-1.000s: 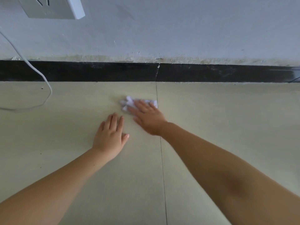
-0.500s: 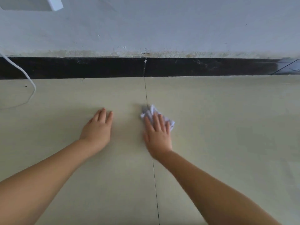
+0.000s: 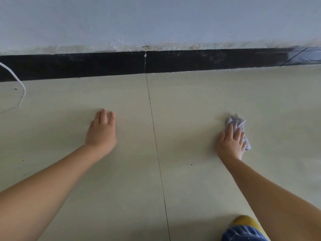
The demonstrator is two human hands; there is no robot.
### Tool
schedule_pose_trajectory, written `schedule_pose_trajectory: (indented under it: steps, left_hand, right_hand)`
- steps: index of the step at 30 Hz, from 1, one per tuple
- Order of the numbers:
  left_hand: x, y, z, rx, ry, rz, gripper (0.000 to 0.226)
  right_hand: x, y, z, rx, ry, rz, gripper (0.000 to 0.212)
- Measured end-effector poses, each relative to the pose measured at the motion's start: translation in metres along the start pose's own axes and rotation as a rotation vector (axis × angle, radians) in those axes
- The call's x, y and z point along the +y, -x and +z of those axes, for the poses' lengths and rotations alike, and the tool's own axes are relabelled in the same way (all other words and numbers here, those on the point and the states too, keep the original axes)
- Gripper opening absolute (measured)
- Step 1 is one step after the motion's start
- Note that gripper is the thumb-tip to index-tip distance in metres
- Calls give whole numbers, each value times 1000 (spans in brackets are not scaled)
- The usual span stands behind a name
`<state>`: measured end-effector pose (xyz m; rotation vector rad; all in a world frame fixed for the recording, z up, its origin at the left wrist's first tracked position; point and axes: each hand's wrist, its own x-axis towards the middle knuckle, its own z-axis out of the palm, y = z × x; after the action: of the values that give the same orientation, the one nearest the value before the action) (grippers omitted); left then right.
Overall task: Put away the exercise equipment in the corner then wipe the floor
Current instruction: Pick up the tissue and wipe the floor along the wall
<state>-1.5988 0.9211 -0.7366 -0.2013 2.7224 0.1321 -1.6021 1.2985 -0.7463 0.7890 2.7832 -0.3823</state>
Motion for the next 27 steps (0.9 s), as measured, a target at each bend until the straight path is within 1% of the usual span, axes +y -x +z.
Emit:
schedule_pose_trajectory:
  steps: [1, 2, 3, 5, 6, 8, 9, 10, 11, 12, 13, 14, 15, 16, 17, 18, 19, 20, 21, 22, 23, 24, 25, 27]
  left_hand:
    - [2, 0, 2, 9, 7, -10, 64]
    - [2, 0, 4, 17, 11, -16, 62]
    - [3, 0, 5, 24, 11, -15, 61]
    - [2, -1, 6, 38, 7, -2, 60]
    - [1, -1, 6, 43, 9, 5, 61]
    - [-2, -1, 6, 48, 12, 21, 62]
    - [-3, -1, 6, 48, 8, 29, 62]
    - [-4, -1, 6, 47, 3, 36, 63]
    - [-4, 0, 5, 44, 1, 38, 63]
    - [-4, 0, 5, 41, 6, 37, 63]
    - [-5, 1, 4, 39, 16, 33, 63]
    - [-4, 1, 4, 38, 28, 29, 63]
    - [-4, 1, 3, 36, 42, 22, 63]
    - [-3, 1, 2, 33, 51, 15, 63]
    - [-2, 1, 1, 29, 54, 8, 62]
    - [0, 0, 0, 28, 55, 2, 62]
    - [1, 0, -1, 31, 58, -5, 62]
    - [3, 0, -2, 33, 63, -11, 62]
    - [5, 0, -4, 31, 69, -22, 61]
    - [6, 0, -5, 24, 78, -33, 61]
    - [7, 1, -6, 18, 86, -39, 61]
    - [8, 1, -7, 16, 87, -32, 62]
    - [9, 2, -7, 18, 74, -6, 63]
    - [11, 2, -7, 38, 24, 85, 63]
  right_hand:
    - [-8, 19, 11, 3, 24, -38, 55]
    - [-17, 43, 25, 3, 52, -146, 56]
    - [-27, 70, 39, 1, 86, -290, 57]
    - [-48, 129, 66, -3, 128, -637, 62]
    - [-56, 161, 76, -58, 133, -809, 61]
    - [-66, 210, 86, -238, 173, -1089, 59]
    - [-68, 222, 87, -291, 189, -1189, 57]
    - [-66, 220, 85, -300, 195, -1265, 56]
    - [-58, 208, 82, -278, 193, -1292, 54]
    - [-47, 190, 77, -250, 197, -1262, 54]
    - [-31, 167, 70, -184, 220, -1170, 56]
    - [-13, 142, 59, -93, 239, -1005, 58]
    - [9, 116, 46, -15, 218, -768, 59]
    - [29, 95, 30, 28, 163, -497, 57]
    - [45, 81, 17, 32, 101, -245, 54]
    - [54, 75, 9, 2, 42, -48, 53]
    - [56, 76, 10, -13, 17, 60, 53]
    - [49, 85, 16, -21, 27, 88, 56]
    - [39, 101, 27, -25, 53, 45, 61]
    - [26, 124, 40, -28, 89, -68, 65]
    - [14, 151, 55, -38, 126, -250, 66]
    - [2, 180, 68, -68, 165, -477, 65]
    - [-9, 206, 75, -116, 201, -742, 62]
    - [-17, 226, 80, -262, 262, -1234, 55]
